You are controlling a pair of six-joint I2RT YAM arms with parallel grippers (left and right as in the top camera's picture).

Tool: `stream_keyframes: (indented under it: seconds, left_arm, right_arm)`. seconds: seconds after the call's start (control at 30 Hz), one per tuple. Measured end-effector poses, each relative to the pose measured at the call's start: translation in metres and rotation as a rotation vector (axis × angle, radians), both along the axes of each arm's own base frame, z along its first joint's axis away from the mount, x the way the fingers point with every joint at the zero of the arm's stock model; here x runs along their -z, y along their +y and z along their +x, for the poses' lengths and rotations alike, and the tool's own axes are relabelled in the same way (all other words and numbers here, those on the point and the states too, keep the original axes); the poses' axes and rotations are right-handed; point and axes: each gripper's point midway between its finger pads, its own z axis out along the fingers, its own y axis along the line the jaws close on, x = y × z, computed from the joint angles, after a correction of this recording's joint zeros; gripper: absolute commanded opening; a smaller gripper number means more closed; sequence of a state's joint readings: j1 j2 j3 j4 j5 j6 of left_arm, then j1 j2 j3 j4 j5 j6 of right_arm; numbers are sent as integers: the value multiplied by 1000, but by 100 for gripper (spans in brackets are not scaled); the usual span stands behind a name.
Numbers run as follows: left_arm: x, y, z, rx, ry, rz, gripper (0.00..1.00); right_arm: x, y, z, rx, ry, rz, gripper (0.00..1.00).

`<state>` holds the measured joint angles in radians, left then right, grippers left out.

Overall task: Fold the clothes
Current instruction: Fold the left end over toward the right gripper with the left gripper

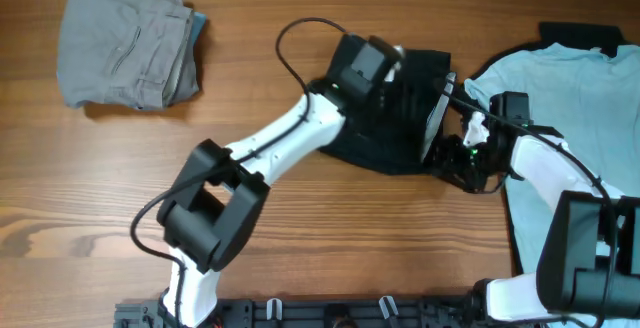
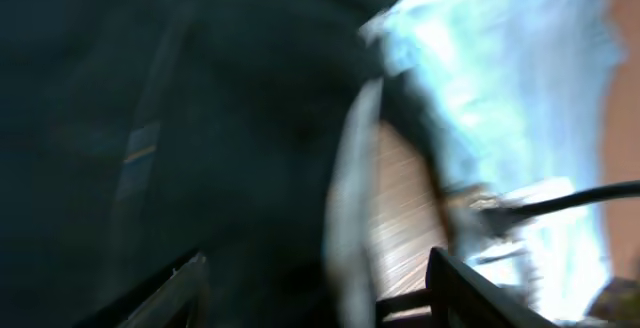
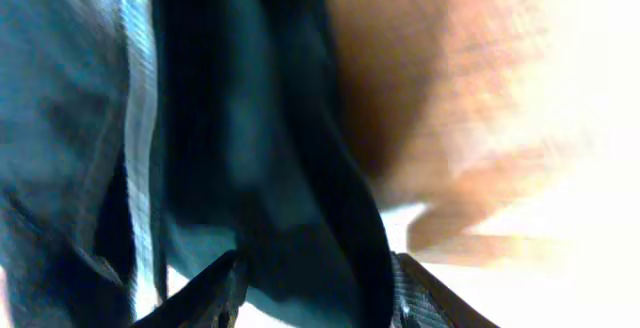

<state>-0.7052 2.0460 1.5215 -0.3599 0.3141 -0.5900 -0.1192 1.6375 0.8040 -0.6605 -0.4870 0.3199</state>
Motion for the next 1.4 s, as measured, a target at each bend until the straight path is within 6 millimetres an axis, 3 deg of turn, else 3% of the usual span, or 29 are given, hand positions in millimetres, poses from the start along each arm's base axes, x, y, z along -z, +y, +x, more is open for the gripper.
stream_keyframes:
  seconds: [0.07,0.13,0.17,0.2,0.23,0.3,0.37,0.43,0.53,0.63,0.73,0.77,0.93,1.0,1.07,1.13,1.27,1.33,1.4]
  left_arm:
    - [3,25,3,-3,23,54,60]
    - [-2,65,6,-14,51,121,18]
    - [-8,82,11,-34,54,133,10]
    - [-11,103,12,-46,72,161,6]
    - [-11,121,12,-57,93,188,4]
    - [-6,144,15,-80,120,211,4]
    - [3,158,16,-96,144,226,6]
    - [17,161,11,-78,171,240,11]
    - [38,155,-5,-10,228,230,16]
    - [51,144,-21,50,276,212,22]
    - [52,138,-33,83,305,214,26]
    - [53,138,-39,93,321,225,27]
    - [54,131,-46,115,324,236,25]
    - [60,131,-47,114,327,254,11]
    - [75,136,-46,70,350,308,4]
    - [94,149,-48,-28,418,376,4]
    - [98,155,-39,-237,529,339,4]
    - [97,153,-8,-316,467,258,4]
    - [95,161,30,-379,383,187,6]
  right_arm:
    - [-10,-7,-5,15,32,-19,52]
    - [-37,-15,5,26,-16,-46,37]
    - [-61,-17,18,18,-94,-57,28]
    - [-83,-17,29,0,-176,-61,18]
    - [-104,-15,39,-17,-264,-60,13]
    - [-141,-10,51,-55,-423,-48,12]
    - [-158,-5,55,-80,-499,-34,12]
    - [-157,5,58,-115,-519,-20,12]
    - [-131,24,60,-168,-484,6,11]
    - [-61,46,46,-205,-296,40,10]
    - [-1,47,25,-144,-51,28,6]
    - [11,47,19,-106,23,48,6]
    - [10,46,18,-32,86,55,6]
    - [7,44,12,-42,103,43,7]
    - [-10,43,8,-65,72,31,9]
    - [-41,43,18,-90,-64,25,14]
    - [-114,43,53,-118,-423,8,17]
    - [-132,40,74,-119,-557,-28,14]
    - [-134,31,91,-92,-613,-91,12]
